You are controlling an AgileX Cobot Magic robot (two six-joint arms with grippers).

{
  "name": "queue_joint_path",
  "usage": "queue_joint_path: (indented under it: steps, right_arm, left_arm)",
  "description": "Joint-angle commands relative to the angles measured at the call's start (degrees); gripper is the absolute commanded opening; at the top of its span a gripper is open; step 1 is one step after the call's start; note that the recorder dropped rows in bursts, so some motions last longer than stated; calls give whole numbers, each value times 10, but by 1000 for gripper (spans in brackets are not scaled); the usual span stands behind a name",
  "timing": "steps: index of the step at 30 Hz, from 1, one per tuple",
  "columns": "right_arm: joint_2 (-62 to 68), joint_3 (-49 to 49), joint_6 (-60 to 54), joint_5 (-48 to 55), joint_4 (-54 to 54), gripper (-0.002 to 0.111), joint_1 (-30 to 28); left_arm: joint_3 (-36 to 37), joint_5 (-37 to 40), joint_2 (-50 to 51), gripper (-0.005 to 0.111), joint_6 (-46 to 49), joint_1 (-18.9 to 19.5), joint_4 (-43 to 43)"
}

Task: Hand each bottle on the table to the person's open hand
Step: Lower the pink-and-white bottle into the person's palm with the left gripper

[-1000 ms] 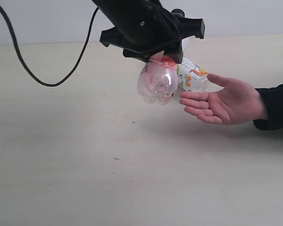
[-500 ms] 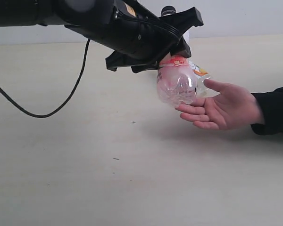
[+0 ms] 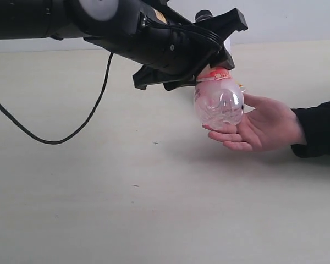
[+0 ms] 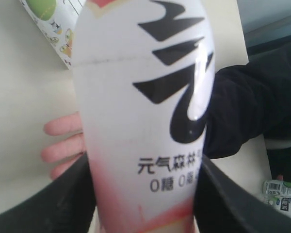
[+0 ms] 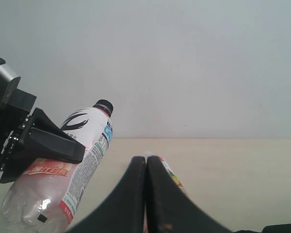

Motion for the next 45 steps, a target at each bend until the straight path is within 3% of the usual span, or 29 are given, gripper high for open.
queue_joint_path:
  steps: [1,13,27,45]
  right_arm:
    - [-3,3,0,-7,0,0,0]
    - [-3,3,0,-7,0,0,0]
    - [-3,3,0,-7,0,0,0]
    - [-3,3,0,-7,0,0,0]
  left_arm:
    - [2,-26,6,0,0,-11,-12]
    - [2,-95,57,0,0,-46,-61]
    - [1,-153,125,0,0,-60,-83]
    - [-43,-143,168,0,12,-75,-81]
